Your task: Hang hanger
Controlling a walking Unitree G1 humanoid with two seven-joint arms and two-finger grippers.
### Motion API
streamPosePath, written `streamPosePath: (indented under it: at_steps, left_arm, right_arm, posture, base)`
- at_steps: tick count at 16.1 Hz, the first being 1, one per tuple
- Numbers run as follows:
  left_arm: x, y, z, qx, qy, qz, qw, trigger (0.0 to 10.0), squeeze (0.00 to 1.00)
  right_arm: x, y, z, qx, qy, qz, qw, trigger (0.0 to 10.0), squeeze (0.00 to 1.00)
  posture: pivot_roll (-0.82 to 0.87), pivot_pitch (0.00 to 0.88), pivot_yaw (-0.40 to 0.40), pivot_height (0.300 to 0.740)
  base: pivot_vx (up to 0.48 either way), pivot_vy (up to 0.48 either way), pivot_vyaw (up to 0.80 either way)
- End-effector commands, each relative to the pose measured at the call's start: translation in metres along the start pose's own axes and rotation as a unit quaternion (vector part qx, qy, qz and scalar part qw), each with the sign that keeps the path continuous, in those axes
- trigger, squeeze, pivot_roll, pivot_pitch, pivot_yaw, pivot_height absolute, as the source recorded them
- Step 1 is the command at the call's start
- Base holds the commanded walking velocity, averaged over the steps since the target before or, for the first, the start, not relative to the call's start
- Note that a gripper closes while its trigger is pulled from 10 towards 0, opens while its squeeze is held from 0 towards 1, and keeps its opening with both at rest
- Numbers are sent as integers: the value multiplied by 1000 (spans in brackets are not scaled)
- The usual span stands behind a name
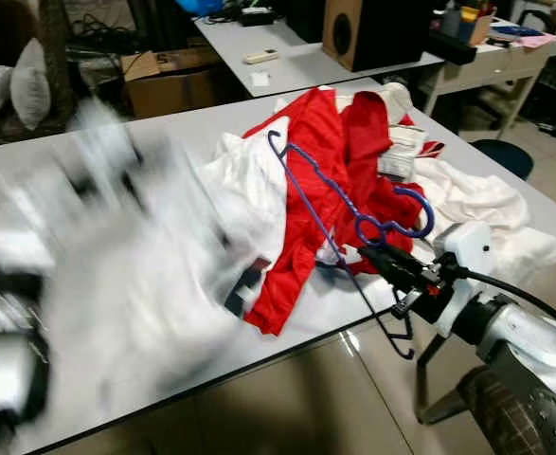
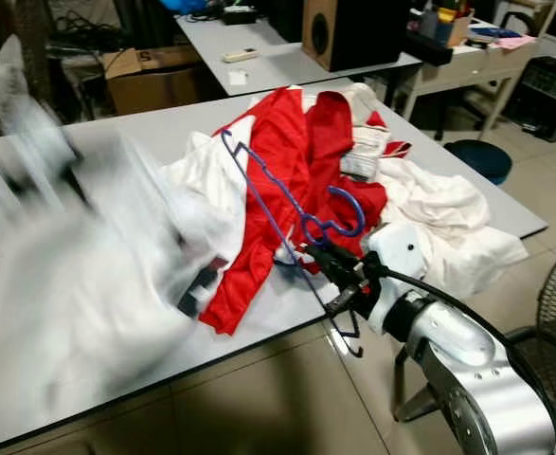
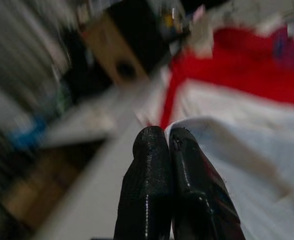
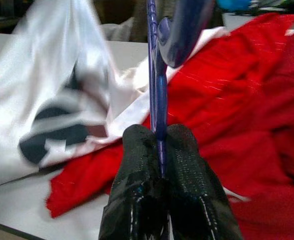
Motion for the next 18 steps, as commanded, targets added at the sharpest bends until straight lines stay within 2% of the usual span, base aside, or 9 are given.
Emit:
streamPosePath:
  at_steps: [1, 3, 7, 9, 10, 12, 16, 17, 18]
  left_arm:
    - [-14, -4, 2, 17, -53, -2, 998, 0, 0]
    - [-15, 7, 4, 43, -98, 50, 993, 0, 0]
    - [5, 18, 10, 43, -37, 61, 997, 0, 0]
    - [31, 26, 10, 38, 39, 27, 998, 0, 0]
    - [55, 41, 9, 1, 106, -25, 994, 0, 0]
    - [73, 71, 10, -62, 135, -74, 986, 0, 0]
    - [62, 92, 30, -85, 108, -64, 988, 0, 0]
    - [52, 89, 42, -77, 98, -63, 990, 0, 0]
    - [28, 85, 65, -70, 74, -71, 992, 0, 0]
  right_arm:
    - [6, 0, 2, 3, 19, 15, 1000, 10000, 0]
    - [30, 2, 4, 7, 90, 44, 995, 10000, 0]
    - [40, 1, 3, 13, 116, 52, 992, 10000, 0]
    - [42, -1, 0, 19, 122, 50, 991, 10000, 0]
    - [42, -2, -1, 23, 120, 47, 991, 10000, 0]
    - [35, -5, 0, 28, 100, 33, 994, 10000, 0]
    - [12, -4, 7, 21, 29, 15, 999, 10000, 0]
    - [3, 0, 8, 10, 1, 17, 1000, 10000, 0]
    - [-13, 6, 6, -5, -44, 18, 999, 10000, 0]
  posture:
    - [17, 0, 46, 740]
    - [29, 0, 47, 740]
    - [38, 0, 50, 740]
    - [35, 0, 55, 740]
    - [34, 0, 56, 740]
    - [33, 0, 59, 740]
    - [34, 0, 55, 740]
    - [24, 0, 61, 740]
    - [14, 0, 70, 740]
  base:
    - [0, 0, 0]
    - [0, 0, 0]
    - [0, 0, 0]
    - [0, 0, 0]
    - [0, 0, 0]
    - [0, 0, 0]
    - [0, 0, 0]
    - [0, 0, 0]
    - [0, 0, 0]
Point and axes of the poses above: a point about 5 cm out from each wrist's last joint towards the gripper, its own z axis pointing out of the wrist towards the gripper, its own y axis along the axis of the wrist's last joint, x = y × z, the point moved 5 cm from there along z, pointing out of the wrist towards the gripper, and after that the axes turned 7 degrees about z, right-handed, at the moved point
